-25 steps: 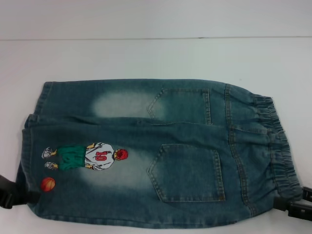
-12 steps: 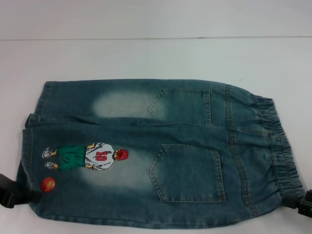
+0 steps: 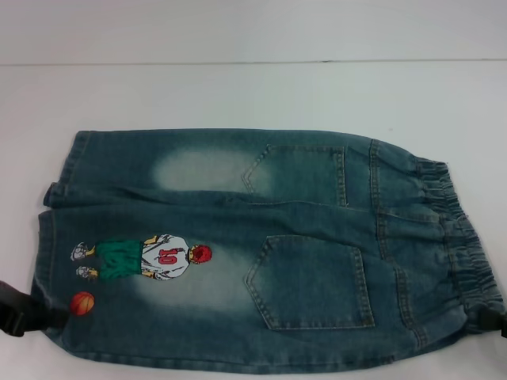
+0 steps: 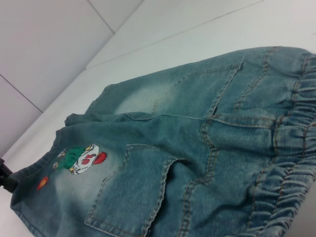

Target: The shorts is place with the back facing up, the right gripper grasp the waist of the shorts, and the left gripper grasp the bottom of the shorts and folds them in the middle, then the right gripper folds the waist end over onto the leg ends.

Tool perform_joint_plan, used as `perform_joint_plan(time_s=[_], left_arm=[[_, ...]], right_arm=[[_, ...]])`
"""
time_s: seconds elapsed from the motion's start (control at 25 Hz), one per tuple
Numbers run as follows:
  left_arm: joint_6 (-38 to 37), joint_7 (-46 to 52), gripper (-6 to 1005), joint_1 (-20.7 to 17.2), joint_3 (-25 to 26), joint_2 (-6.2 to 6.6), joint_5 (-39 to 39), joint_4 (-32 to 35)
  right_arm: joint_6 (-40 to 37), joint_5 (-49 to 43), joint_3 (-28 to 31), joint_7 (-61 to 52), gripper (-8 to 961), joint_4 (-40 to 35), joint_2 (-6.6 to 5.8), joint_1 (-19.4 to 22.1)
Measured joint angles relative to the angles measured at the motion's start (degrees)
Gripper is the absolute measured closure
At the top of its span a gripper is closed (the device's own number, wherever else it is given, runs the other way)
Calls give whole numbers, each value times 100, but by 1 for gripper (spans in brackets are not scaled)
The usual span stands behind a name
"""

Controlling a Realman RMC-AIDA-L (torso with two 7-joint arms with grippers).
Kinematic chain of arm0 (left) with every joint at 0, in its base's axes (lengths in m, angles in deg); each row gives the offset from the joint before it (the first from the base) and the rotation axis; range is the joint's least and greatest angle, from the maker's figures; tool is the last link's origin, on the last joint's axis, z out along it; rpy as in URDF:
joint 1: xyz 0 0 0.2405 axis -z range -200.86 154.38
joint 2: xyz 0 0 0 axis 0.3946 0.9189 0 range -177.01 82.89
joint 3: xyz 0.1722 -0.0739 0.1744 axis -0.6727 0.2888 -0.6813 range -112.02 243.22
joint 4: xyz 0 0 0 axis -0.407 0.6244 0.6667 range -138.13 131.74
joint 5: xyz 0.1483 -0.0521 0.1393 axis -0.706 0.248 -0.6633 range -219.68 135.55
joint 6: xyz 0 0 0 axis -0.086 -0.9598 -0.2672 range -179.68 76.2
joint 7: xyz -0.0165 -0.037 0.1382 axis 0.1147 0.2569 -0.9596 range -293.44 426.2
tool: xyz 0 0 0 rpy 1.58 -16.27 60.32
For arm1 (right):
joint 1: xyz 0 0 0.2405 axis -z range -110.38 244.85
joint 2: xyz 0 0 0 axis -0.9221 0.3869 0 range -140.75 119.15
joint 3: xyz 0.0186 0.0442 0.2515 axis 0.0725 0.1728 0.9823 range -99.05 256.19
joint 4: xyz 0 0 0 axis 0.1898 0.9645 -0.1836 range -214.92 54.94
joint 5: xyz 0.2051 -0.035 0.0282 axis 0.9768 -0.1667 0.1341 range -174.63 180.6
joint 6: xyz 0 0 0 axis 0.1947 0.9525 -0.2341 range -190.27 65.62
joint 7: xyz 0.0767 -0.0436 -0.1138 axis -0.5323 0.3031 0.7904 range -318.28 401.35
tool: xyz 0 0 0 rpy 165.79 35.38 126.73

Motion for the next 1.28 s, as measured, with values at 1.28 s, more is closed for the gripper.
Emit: perform_joint_plan(time_s=[1.28], left_arm=[[-297, 13, 961, 22, 173, 189, 71, -21]], right_arm=[[9, 47, 270, 19, 896, -6, -30, -293]])
